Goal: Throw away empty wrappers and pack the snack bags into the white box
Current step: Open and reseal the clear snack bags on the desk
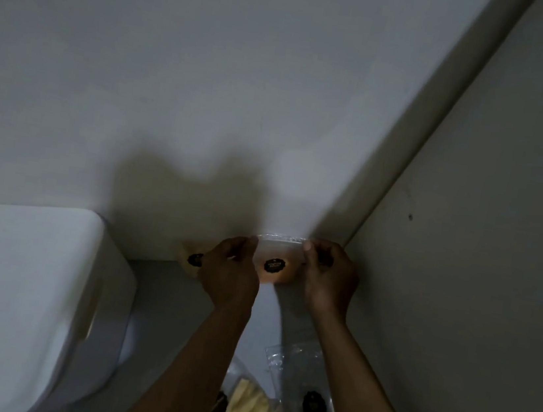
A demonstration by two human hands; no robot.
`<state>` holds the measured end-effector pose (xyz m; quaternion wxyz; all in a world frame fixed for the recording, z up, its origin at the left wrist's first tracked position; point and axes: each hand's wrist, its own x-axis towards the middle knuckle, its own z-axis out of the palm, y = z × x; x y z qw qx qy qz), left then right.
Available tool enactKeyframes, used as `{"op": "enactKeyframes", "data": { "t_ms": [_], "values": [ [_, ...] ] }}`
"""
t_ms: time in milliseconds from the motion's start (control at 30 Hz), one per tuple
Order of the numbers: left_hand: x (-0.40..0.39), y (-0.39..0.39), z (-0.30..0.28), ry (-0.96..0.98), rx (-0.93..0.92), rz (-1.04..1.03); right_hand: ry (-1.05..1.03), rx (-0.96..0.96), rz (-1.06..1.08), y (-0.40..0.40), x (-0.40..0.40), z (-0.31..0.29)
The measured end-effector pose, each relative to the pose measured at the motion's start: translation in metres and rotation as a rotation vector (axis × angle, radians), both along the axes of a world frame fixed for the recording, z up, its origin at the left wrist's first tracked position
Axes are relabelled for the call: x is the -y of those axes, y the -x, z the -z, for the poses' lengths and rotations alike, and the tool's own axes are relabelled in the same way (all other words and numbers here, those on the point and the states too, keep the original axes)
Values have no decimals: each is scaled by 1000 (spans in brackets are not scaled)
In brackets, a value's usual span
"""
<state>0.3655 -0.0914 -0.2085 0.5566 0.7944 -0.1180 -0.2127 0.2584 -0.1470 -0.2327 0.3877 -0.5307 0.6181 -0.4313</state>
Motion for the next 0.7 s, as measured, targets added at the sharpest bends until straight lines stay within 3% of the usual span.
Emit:
{"op": "enactKeyframes", "data": {
  "t_ms": [300,500,700],
  "values": [
    [-34,0,-16,-16,32,103,-43,-32,-27,13,-27,-16],
    [-109,-9,-21,-97,36,123,-77,-38,-215,21,-94,-23],
    [-191,-19,19,-427,54,187,-209,-366,-553,9,-147,8]
  ]
}}
